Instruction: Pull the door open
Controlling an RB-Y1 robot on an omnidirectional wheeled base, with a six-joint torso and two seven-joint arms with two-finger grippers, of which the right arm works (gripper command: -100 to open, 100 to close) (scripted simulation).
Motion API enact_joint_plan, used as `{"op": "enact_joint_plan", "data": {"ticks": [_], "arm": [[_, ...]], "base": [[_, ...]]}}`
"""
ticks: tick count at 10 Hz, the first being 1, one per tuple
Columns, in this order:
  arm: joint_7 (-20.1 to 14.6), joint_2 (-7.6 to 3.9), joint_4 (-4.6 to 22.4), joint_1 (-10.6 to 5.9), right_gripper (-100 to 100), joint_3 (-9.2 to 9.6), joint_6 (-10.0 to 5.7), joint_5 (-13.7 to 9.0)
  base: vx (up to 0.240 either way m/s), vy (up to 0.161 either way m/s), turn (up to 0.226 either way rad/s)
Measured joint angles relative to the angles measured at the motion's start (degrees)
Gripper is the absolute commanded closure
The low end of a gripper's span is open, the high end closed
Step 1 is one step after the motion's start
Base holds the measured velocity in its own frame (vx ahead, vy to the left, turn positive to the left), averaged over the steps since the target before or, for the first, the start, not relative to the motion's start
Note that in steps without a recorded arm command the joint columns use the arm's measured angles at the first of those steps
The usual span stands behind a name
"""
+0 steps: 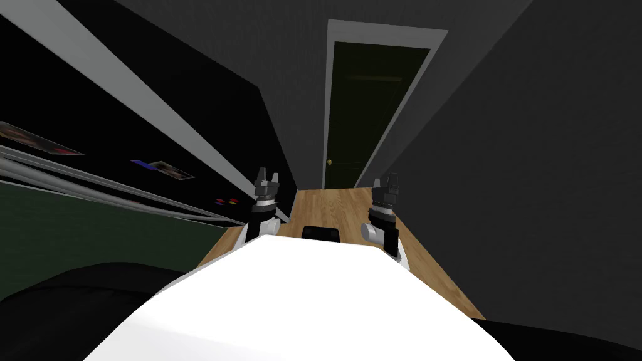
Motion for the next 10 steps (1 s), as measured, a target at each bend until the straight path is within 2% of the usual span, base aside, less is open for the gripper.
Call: {"op": "enact_joint_plan", "data": {"ticks": [5, 10], "arm": [[5.1, -1.32, 5.8, -2.05, -100, -0.1, -1.14, -0.9], [10.4, -1.92, 11.1, -4.2, -100, 0.26, -2.04, -1.4]], "base": [[0.116, 0.002, 0.039], [0.078, 0.011, 0.042]]}}
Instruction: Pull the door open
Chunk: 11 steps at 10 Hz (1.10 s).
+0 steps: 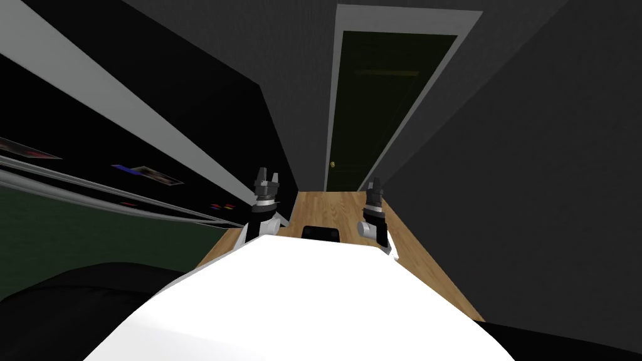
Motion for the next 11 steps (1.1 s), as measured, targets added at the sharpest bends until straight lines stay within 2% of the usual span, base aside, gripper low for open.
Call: {"op": "enact_joint_plan", "data": {"ticks": [2, 11], "arm": [[2.4, -0.27, 2.4, -0.53, -100, 0.24, -0.64, -0.3], [15.1, -2.0, 16.6, -6.12, -100, 0.31, -3.37, -2.1]], "base": [[0.085, 0.002, 0.046], [0.1, 0.007, 0.054]]}}
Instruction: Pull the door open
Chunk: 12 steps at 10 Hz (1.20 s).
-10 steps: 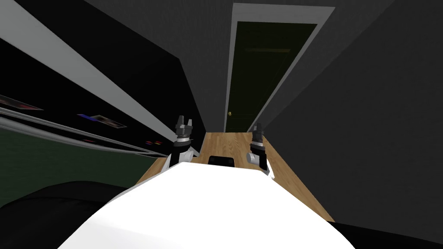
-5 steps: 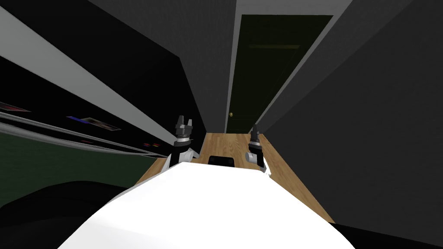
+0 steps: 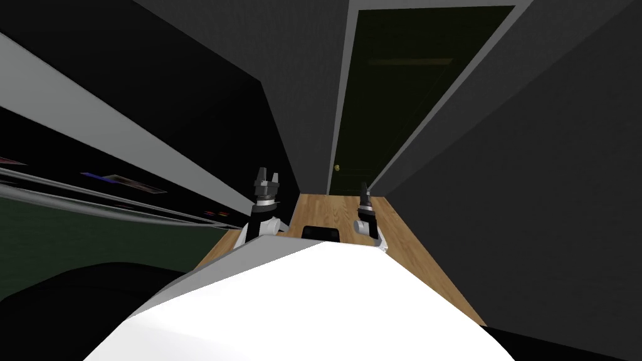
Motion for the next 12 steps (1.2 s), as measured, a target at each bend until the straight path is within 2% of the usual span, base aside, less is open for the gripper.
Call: {"op": "enact_joint_plan", "data": {"ticks": [1, 3, 7, 8, 12], "arm": [[1.6, -0.16, 1.3, -0.58, -100, 0.02, -0.07, -0.2], [4.7, -0.52, 5.2, -1.76, -100, 0.16, -1.32, -0.7], [10.6, -1.08, 10.7, -3.66, -100, 0.32, -2.27, -1.4], [11.6, -1.24, 12.7, -4.7, -100, 0.21, -2.58, -1.6], [17.8, -1.84, 19.2, -7.0, -100, 0.38, -3.76, -2.5]], "base": [[0.093, 0.004, 0.069], [0.091, -0.012, 0.065], [0.084, 0.0, 0.043], [0.078, 0.004, 0.076], [0.102, -0.003, 0.061]]}}
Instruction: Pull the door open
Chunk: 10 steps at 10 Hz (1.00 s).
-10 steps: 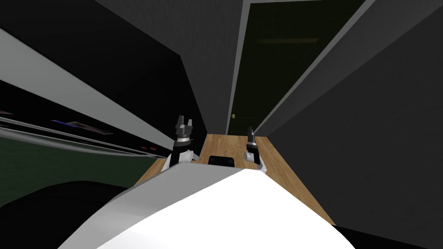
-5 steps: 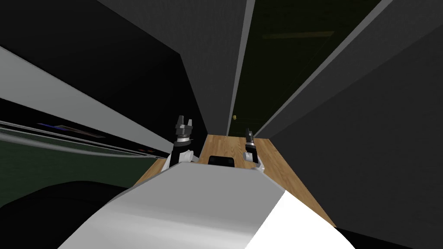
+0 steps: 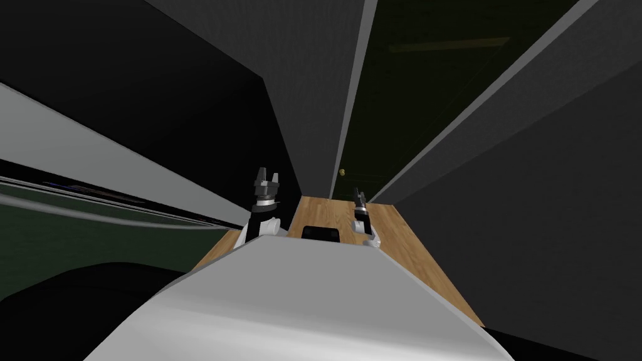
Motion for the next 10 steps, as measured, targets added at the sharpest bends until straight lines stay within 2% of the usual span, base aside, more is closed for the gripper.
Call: {"op": "enact_joint_plan", "data": {"ticks": [2, 4, 10], "arm": [[3.4, -0.11, 3.2, -1.23, -100, 0.14, -0.66, -0.4], [6.7, -0.56, 7.7, -3.02, -100, 0.13, -1.73, -0.9], [16.2, -1.29, 17.0, -6.26, -100, 0.36, -3.24, -2.2]], "base": [[0.098, -0.009, 0.067], [0.105, -0.005, 0.05], [0.098, -0.009, 0.061]]}}
